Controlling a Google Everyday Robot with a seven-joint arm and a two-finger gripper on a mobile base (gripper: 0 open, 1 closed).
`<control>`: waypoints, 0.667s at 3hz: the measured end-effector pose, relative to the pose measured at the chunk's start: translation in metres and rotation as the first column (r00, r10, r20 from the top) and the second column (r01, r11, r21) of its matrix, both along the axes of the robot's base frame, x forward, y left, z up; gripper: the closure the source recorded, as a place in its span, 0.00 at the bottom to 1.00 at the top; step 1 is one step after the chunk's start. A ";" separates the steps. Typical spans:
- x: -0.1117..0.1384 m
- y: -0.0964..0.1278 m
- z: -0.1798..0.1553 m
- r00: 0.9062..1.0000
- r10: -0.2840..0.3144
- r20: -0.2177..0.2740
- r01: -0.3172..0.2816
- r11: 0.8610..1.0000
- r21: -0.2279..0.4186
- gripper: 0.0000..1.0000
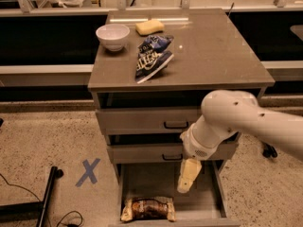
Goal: Pick brown chip bag from bottom drawer and place on counter
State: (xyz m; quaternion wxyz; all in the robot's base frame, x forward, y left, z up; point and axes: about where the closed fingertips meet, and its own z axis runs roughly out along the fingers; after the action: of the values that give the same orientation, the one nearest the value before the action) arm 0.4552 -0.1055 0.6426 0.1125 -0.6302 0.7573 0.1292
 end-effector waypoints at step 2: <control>-0.014 0.043 -0.104 0.998 0.003 -0.060 0.001 0.998 0.066 0.00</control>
Offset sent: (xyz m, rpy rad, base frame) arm -0.0199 0.0494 -0.1482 0.1169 0.0765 -0.0489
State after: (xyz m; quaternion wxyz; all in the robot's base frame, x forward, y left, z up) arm 0.4417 -0.0627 0.5391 0.1102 -0.6224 0.7553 0.1730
